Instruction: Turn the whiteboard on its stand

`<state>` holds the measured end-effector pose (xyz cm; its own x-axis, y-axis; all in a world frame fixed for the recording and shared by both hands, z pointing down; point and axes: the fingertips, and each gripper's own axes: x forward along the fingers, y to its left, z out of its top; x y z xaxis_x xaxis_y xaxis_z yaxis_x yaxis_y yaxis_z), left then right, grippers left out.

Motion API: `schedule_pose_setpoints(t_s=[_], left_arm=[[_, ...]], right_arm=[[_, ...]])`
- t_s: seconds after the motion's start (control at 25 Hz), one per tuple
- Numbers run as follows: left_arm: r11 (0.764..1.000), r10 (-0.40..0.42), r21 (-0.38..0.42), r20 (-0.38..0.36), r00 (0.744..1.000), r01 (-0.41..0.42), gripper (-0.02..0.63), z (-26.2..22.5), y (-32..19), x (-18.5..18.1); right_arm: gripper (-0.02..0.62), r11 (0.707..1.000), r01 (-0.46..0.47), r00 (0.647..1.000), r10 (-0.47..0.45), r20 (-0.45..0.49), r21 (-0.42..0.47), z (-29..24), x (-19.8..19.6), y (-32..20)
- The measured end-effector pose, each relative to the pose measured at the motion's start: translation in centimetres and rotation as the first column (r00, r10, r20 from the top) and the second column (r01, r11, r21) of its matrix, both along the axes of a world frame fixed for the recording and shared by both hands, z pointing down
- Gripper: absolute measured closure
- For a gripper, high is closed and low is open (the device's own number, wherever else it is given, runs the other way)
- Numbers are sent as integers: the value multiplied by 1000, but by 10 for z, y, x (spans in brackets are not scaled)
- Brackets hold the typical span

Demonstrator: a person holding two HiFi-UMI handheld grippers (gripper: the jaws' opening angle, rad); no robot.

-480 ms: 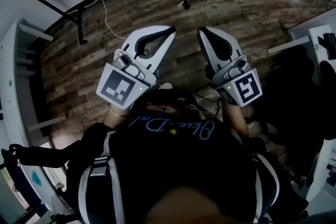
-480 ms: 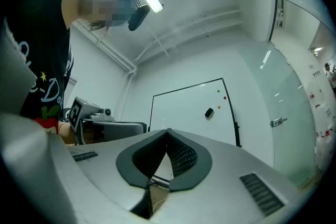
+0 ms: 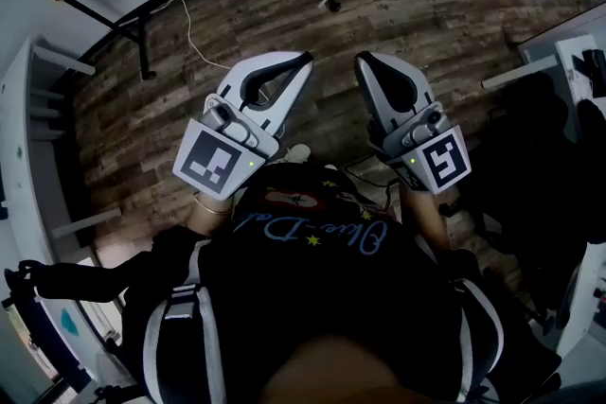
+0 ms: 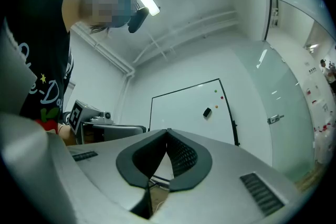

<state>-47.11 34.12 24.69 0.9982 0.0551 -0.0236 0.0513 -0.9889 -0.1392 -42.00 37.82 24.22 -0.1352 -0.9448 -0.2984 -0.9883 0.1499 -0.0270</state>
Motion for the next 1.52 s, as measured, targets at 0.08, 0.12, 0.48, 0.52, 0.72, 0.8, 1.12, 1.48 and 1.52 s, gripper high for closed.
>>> schedule_pose_setpoints(t_s=[0.08, 0.12, 0.48, 0.52, 0.72, 0.8, 1.12, 1.48, 1.52], left_arm=[[1000, 7, -11, -2, 1000, -7, 583, 1, 1, 4], [1000, 13, -9, -6, 1000, -13, 581, 1, 6, 6], [999, 38, 0, -3, 999, -38, 581, 9, 40, 20], [999, 40, 3, -4, 999, -40, 583, 9, 42, 22], [999, 48, -6, -6, 999, -48, 581, 14, 42, 30], [998, 59, -14, -8, 998, -59, 581, 15, 40, 38], [994, 109, -22, -22, 994, -110, 581, 16, 23, 80], [993, 110, -39, -23, 994, -111, 583, 20, -17, 115], [993, 108, -39, -23, 994, -109, 582, 20, -22, 118]], right_arm=[[568, 1000, -11, 1000, 11, -5, -5, 1, 3, 4], [568, 1000, -19, 1000, 19, -9, -3, 3, 5, 11], [568, 999, -31, 999, 31, -13, 25, 3, 18, 51], [568, 999, -30, 999, 30, -15, 26, 4, 20, 52], [568, 999, -37, 999, 37, -13, 20, 8, 25, 54], [568, 999, -48, 999, 48, -17, 7, 10, 31, 54], [568, 995, -103, 994, 103, -24, -8, 13, 70, 43], [568, 994, -104, 994, 103, -28, -25, 16, 105, 8], [568, 994, -102, 994, 101, -30, -25, 16, 108, 3]])
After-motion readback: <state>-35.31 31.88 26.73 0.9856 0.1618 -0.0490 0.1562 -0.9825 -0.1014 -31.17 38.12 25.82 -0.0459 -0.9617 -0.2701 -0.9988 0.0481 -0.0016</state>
